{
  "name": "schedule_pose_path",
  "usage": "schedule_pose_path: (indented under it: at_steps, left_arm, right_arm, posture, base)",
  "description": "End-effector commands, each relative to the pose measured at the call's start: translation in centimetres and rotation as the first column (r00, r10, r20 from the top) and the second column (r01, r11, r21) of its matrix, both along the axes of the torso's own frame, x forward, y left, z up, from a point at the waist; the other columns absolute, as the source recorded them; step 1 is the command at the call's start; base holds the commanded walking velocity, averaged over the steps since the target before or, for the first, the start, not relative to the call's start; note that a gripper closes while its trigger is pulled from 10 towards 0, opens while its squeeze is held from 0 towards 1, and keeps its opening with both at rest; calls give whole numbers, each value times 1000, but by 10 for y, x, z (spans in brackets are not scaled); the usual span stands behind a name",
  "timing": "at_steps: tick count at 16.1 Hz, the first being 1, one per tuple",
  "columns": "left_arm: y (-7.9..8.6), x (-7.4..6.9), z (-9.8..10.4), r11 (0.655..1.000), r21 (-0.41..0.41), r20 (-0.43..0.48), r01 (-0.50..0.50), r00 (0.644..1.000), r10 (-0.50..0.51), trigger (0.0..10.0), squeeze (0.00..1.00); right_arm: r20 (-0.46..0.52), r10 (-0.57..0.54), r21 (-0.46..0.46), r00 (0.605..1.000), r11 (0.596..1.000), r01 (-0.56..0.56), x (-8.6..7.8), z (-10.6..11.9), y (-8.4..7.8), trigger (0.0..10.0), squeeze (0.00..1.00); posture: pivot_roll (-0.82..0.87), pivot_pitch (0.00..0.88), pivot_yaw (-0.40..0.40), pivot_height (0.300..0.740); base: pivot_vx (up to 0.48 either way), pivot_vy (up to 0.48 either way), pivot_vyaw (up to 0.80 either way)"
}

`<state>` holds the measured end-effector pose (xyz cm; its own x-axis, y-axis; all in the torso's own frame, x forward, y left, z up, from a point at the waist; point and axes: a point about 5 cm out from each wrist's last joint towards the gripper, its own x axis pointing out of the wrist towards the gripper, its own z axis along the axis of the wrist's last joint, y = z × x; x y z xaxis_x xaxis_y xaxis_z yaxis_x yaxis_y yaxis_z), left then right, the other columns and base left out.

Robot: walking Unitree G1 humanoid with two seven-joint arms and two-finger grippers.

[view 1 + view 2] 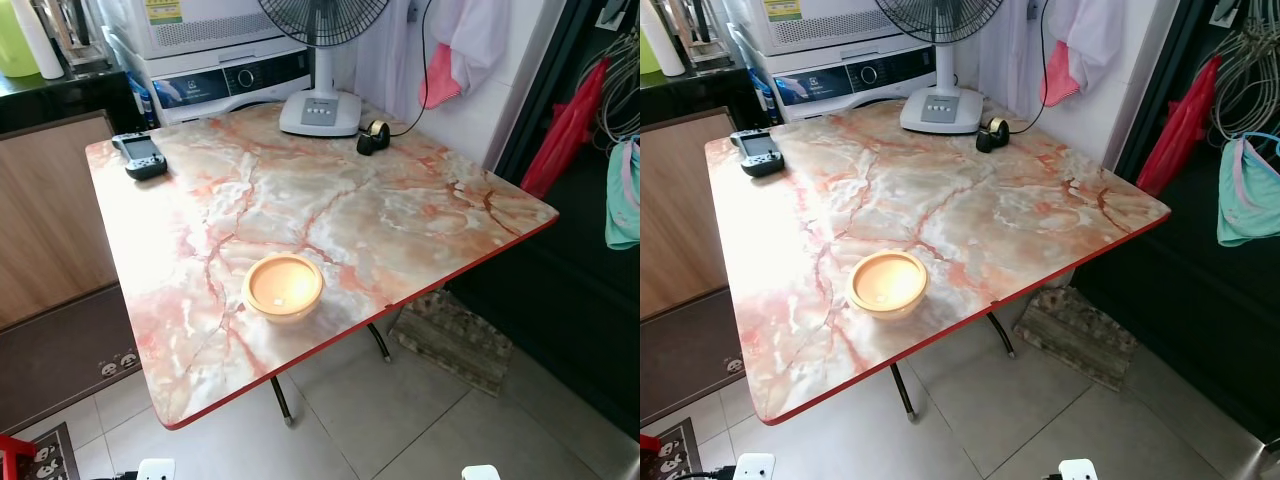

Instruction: Restocking fridge

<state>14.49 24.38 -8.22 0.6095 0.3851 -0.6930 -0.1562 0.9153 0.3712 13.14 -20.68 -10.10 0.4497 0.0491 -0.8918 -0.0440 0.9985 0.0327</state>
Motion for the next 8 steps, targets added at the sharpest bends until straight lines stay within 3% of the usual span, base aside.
schedule_pose_path:
  at_steps: [1, 8]
  left_arm:
    - [1, -5, -2, 1000, -11, -18, -11, 1000, 10, 10000, 0]
    - [-4, -12, -7, 998, -44, -49, -51, 998, 49, 10000, 0]
  right_arm:
    - [-2, -21, 2, 1000, 1000, 21, -1, 0, -2, 10000, 0]
    - [-3, -7, -6, 1000, 1000, 7, -1, 1, -6, 10000, 0]
  posture:
    - [86, 0, -36, 740]
    - [85, 0, -53, 740]
  base:
    - [-251, 0, 0]
    - [-287, 0, 0]
